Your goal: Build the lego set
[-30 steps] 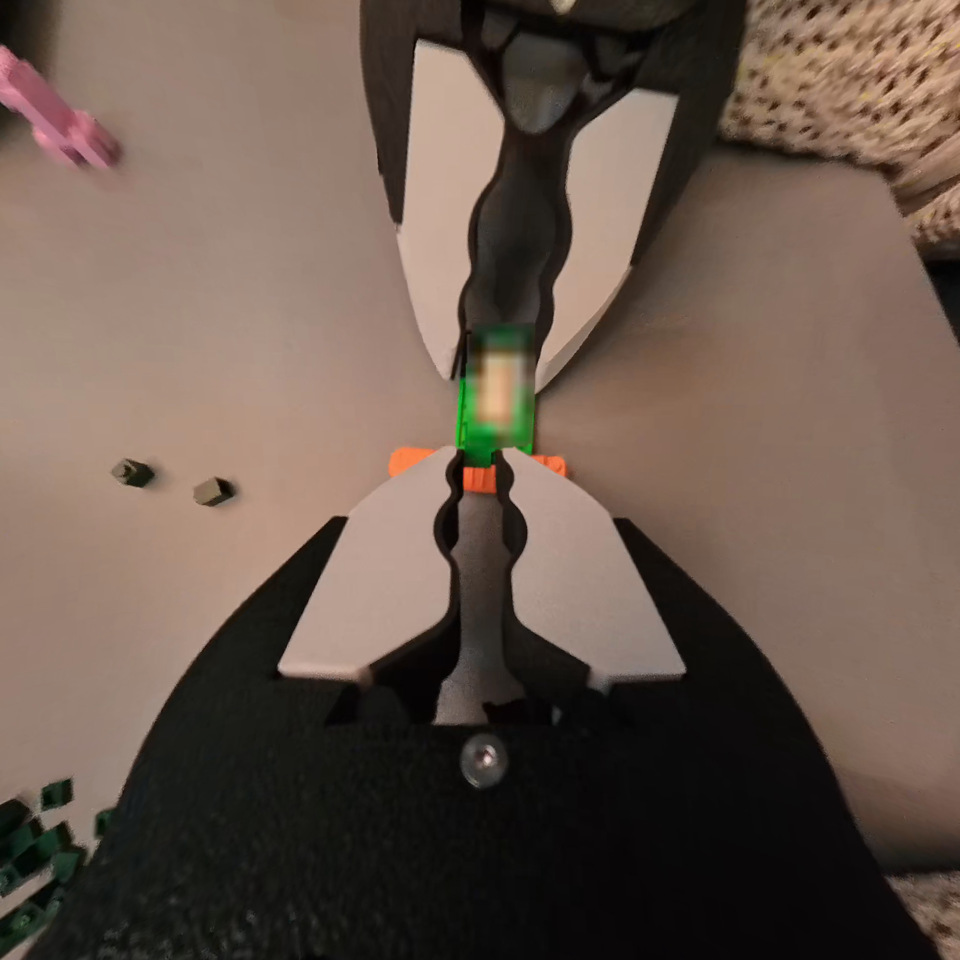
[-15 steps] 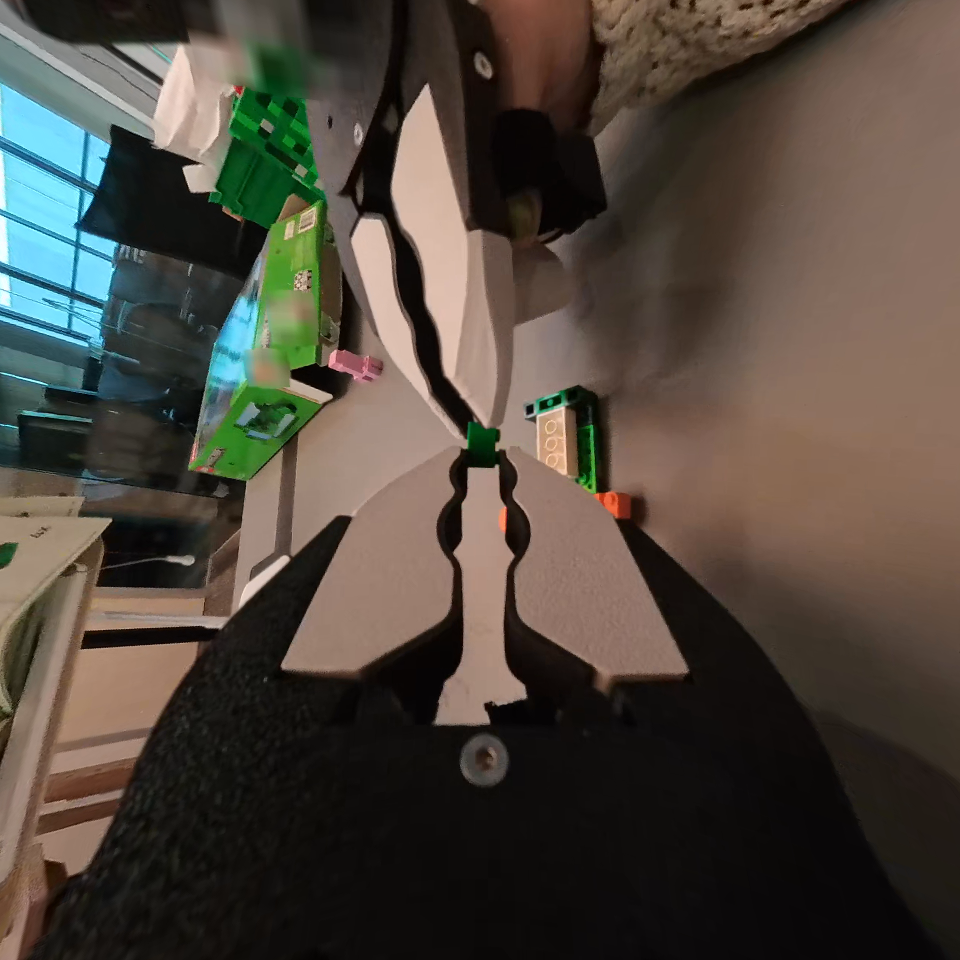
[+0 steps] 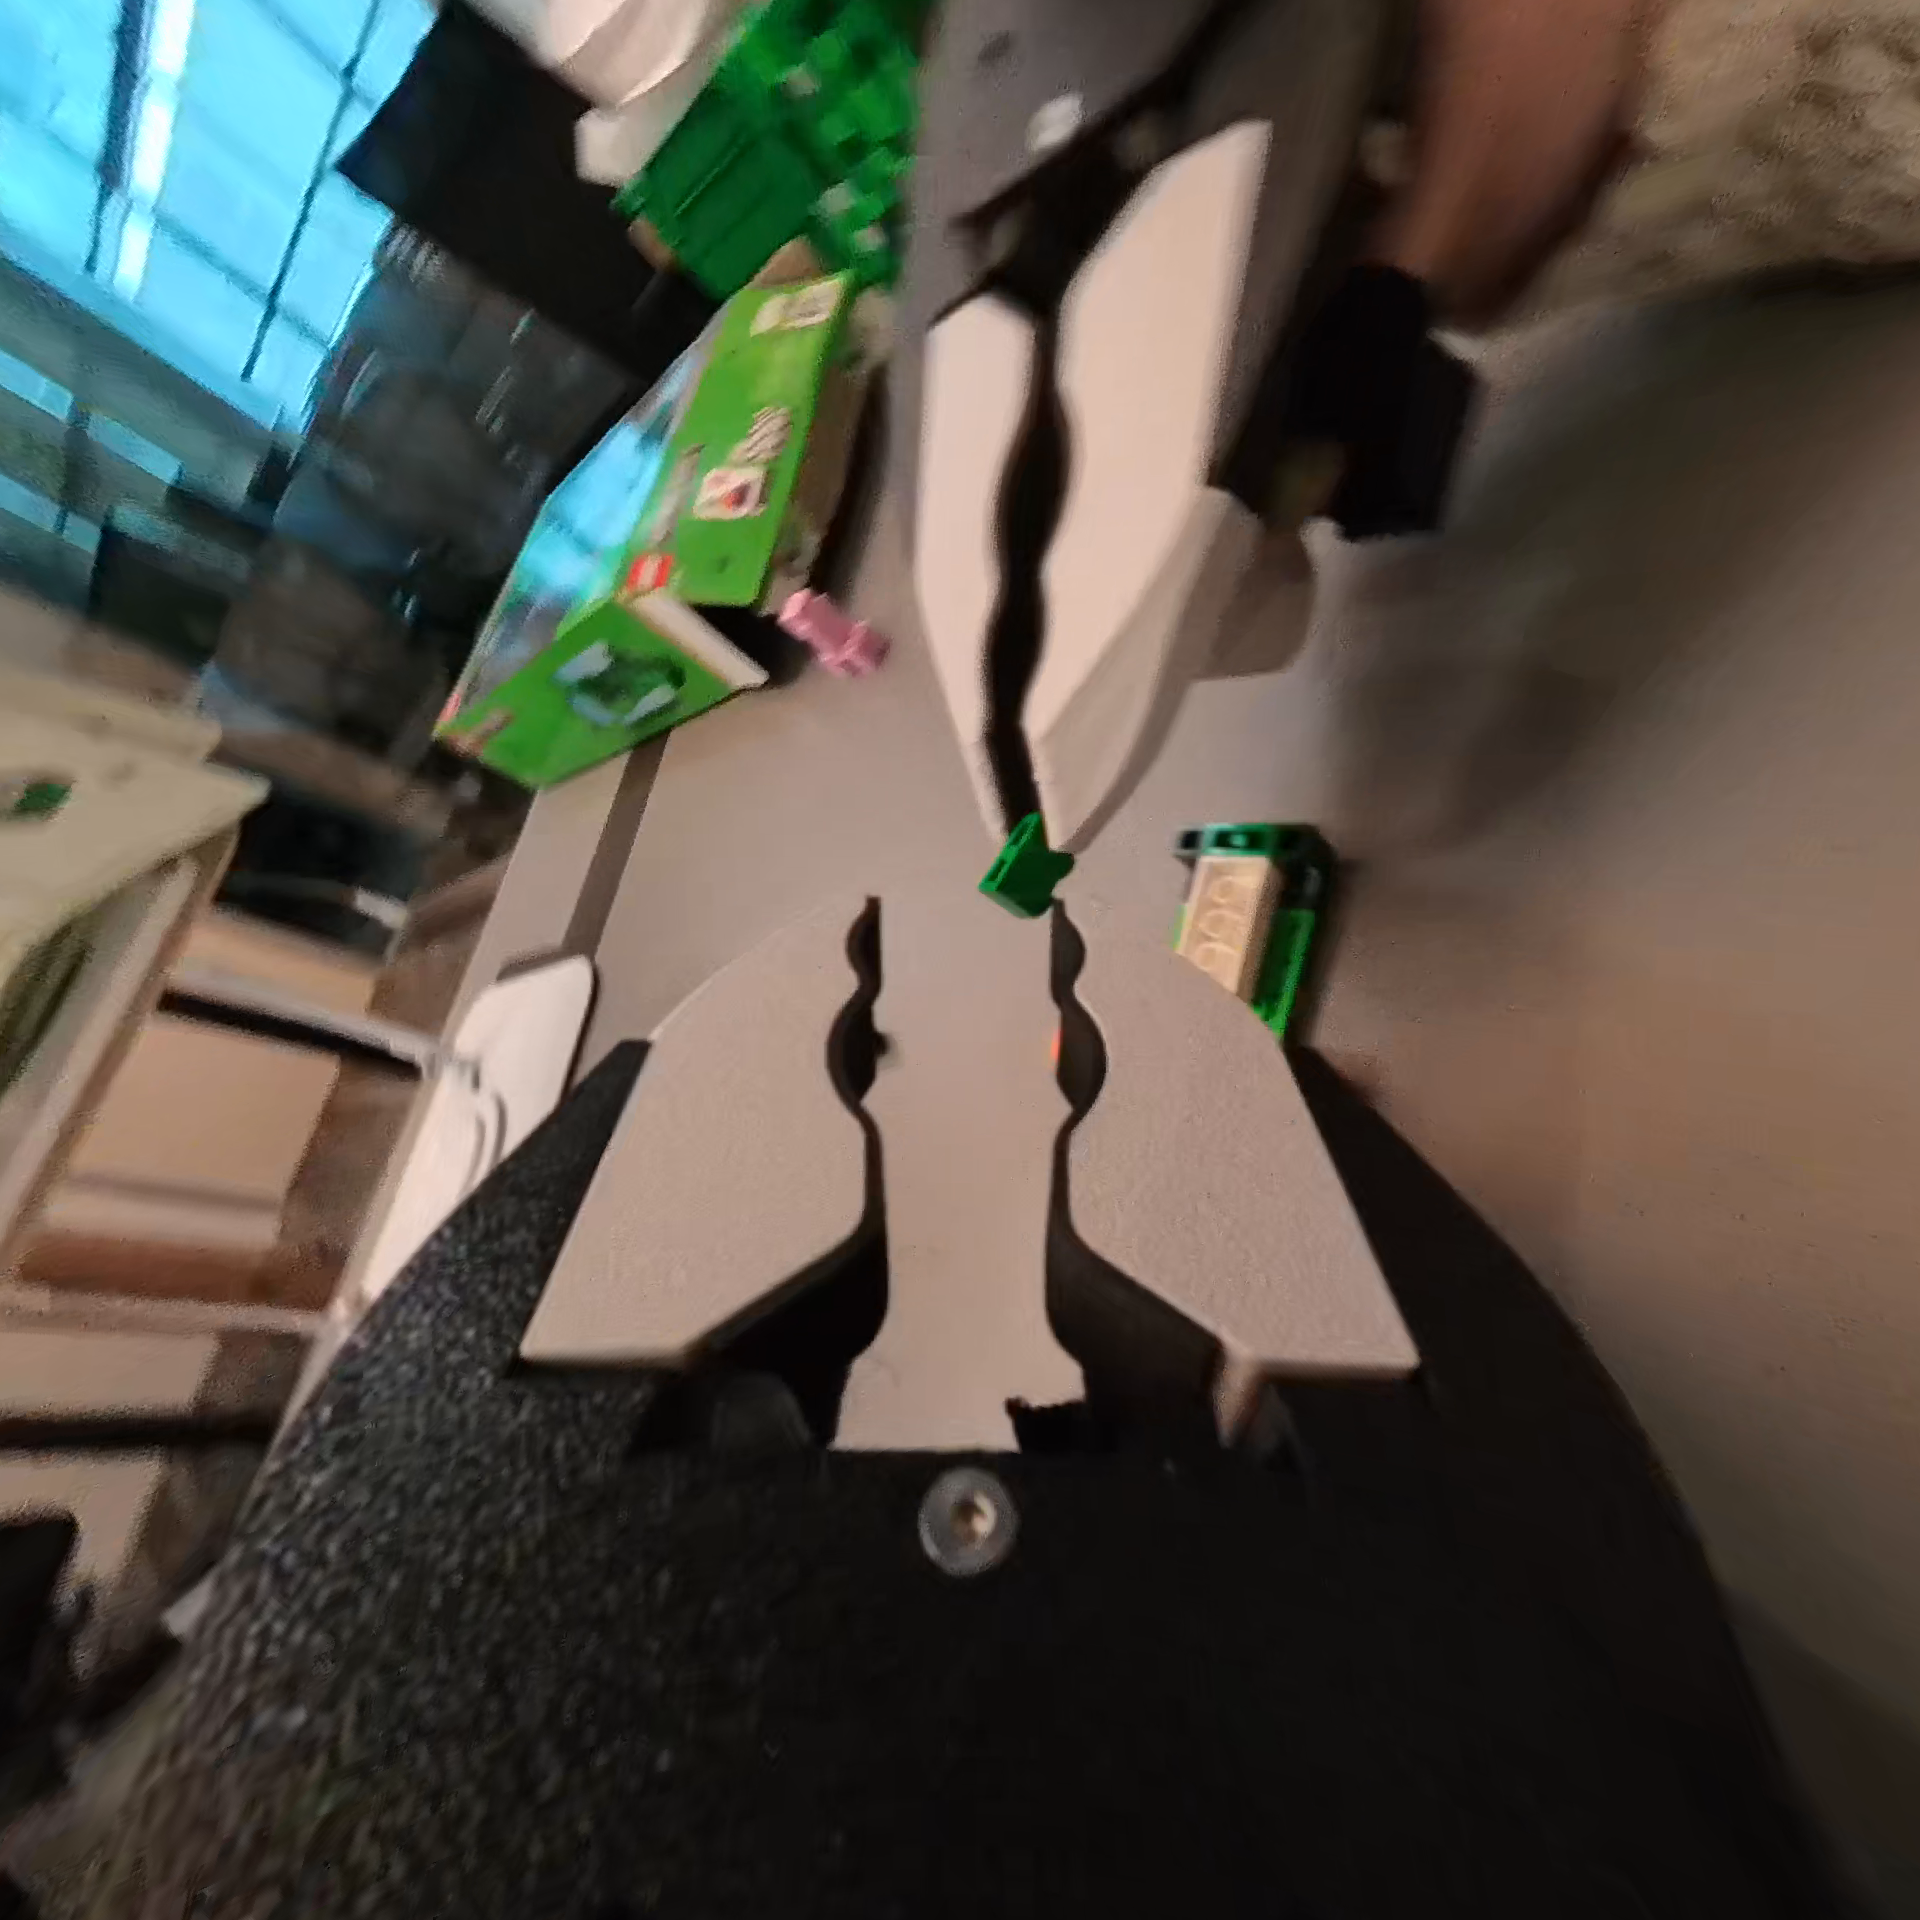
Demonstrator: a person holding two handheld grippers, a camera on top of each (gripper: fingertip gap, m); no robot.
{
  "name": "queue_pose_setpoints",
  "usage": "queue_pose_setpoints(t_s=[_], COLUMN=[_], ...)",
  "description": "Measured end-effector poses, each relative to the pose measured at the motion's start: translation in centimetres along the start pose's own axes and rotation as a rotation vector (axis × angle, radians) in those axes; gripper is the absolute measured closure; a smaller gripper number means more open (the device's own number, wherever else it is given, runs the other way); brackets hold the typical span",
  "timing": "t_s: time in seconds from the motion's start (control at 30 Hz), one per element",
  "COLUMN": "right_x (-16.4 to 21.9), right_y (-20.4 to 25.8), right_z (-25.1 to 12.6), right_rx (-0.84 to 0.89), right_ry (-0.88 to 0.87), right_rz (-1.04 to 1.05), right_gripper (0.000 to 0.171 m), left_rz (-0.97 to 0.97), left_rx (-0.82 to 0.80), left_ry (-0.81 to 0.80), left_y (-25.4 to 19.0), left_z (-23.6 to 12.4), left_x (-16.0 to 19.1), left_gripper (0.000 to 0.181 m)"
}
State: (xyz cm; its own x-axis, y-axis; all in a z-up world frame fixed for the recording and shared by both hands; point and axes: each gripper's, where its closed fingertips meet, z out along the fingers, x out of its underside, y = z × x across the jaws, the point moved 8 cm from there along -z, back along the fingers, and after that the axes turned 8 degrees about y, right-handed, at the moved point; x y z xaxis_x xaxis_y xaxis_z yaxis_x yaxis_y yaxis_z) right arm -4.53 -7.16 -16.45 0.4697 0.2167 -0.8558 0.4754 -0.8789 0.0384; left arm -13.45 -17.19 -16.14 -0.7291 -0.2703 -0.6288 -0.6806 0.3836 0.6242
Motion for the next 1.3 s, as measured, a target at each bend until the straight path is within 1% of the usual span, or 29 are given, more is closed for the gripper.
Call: queue_pose_setpoints(t_s=[0.07,0.1,0.17,0.2,0.27,0.37,0.43,0.57,0.63,0.7,0.73,0.77,0.83,0.93,1.17,1.23,1.3], right_x=[-0.5,-0.8,-1.2,-1.3,-1.4,-1.5,-1.4,-1.4,-1.4,-1.4,-1.5,-1.5,-1.5,-1.5,-1.3,-1.1,-1.0], right_y=[0.0,0.1,0.3,0.4,0.5,0.5,0.5,0.5,0.5,0.5,0.5,0.5,0.6,0.5,0.2,0.2,0.1], right_z=[-0.1,-0.1,0.0,0.1,0.2,0.2,0.1,0.2,0.3,0.3,0.3,0.3,0.4,0.4,0.5,0.5,0.6], right_rx=[0.100,0.150,0.203,0.220,0.230,0.237,0.239,0.220,0.222,0.251,0.272,0.282,0.288,0.274,0.229,0.210,0.190], right_ry=[-0.045,-0.067,-0.094,-0.106,-0.119,-0.130,-0.133,-0.128,-0.123,-0.121,-0.119,-0.115,-0.122,-0.131,-0.141,-0.136,-0.129], right_rz=[-0.036,-0.054,-0.080,-0.087,-0.094,-0.085,-0.086,-0.091,-0.096,-0.101,-0.108,-0.114,-0.114,-0.087,-0.037,-0.039,-0.033], right_gripper=[0.163,0.163,0.163,0.163,0.163,0.163,0.163,0.163,0.163,0.163,0.163,0.163,0.163,0.163,0.163,0.163,0.163], left_rz=[-0.133,-0.184,-0.254,-0.263,-0.246,-0.239,-0.262,-0.269,-0.286,-0.331,-0.341,-0.337,-0.318,-0.311,-0.294,-0.263,-0.226], left_rx=[-0.033,-0.024,-0.029,-0.053,-0.093,-0.113,-0.108,-0.071,-0.054,-0.049,-0.067,-0.087,-0.115,-0.114,-0.118,-0.124,-0.125], left_ry=[0.000,-0.027,-0.057,-0.039,-0.006,0.000,0.003,-0.010,-0.027,-0.058,-0.055,-0.045,-0.030,-0.037,-0.027,-0.012,-0.006], left_y=[0.4,0.3,0.2,0.2,0.2,0.1,0.2,0.3,0.3,0.4,0.6,0.6,0.6,0.3,0.3,0.2,0.0], left_z=[0.0,-0.1,-0.1,0.1,0.4,0.6,0.6,0.5,0.5,0.4,0.4,0.5,0.6,0.8,0.9,0.9,0.8], left_x=[0.0,-0.2,-0.5,-0.5,-0.4,-0.5,-0.5,-0.1,0.1,0.0,0.0,0.0,0.0,0.0,0.2,0.4,0.5], left_gripper=[0.147,0.146,0.147,0.148,0.152,0.158,0.165,0.171,0.170,0.160,0.153,0.150,0.156,0.161,0.168,0.172,0.173])
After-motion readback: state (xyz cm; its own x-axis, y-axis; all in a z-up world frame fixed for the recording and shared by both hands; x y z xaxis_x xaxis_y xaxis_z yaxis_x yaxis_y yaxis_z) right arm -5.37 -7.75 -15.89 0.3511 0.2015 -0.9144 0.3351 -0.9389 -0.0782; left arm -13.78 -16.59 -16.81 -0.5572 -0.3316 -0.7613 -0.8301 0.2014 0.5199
